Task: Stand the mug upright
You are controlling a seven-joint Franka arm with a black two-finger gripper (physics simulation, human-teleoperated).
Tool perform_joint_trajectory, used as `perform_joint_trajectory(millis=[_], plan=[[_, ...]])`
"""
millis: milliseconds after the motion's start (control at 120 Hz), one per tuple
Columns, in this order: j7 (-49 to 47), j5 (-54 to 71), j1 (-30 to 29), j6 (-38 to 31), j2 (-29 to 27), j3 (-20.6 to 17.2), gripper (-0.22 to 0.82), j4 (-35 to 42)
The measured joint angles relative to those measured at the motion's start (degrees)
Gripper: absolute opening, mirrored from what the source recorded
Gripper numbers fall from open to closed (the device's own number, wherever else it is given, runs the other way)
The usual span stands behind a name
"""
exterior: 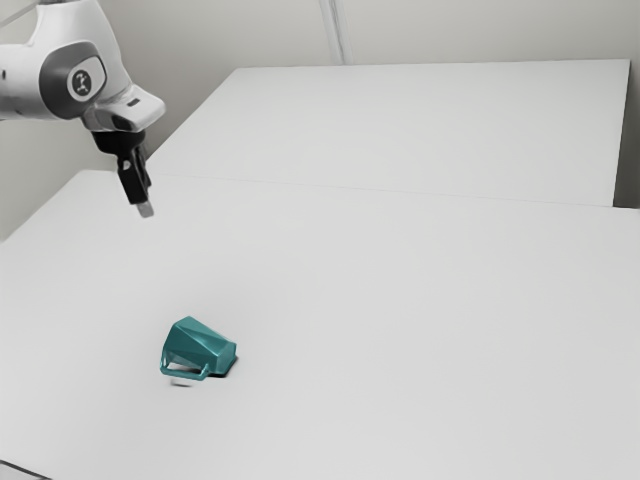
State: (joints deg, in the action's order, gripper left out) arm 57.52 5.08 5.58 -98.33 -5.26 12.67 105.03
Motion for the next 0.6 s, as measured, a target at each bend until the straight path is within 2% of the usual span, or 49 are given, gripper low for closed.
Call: perform_joint_trajectory(millis=[67,125,183,258,333,392,442,517,600], plan=[[0.1,-0.2,0.2,-1.7,-0.4,0.0,0.60,0.7],[0.2,-0.2,-0.7,-2.8,-3.4,-0.6,0.60,3.1],[0.5,-0.2,-1.7,-5.4,-12.8,-0.3,0.60,12.2],[1.6,-0.1,-3.8,-9.2,-26.6,2.7,0.60,25.4],[3.2,-1.9,-8.4,-12.2,-31.6,6.8,0.61,31.1],[4.3,-5.6,-10.2,-14.0,-30.9,13.0,0.60,32.1],[5.2,-10.3,-11.7,-15.3,-26.7,16.2,0.61,30.9],[6.4,-19.2,-14.5,-16.8,-19.0,18.1,0.60,28.9],[8.1,-31.6,-15.0,-18.0,-8.6,18.8,0.60,25.4]])
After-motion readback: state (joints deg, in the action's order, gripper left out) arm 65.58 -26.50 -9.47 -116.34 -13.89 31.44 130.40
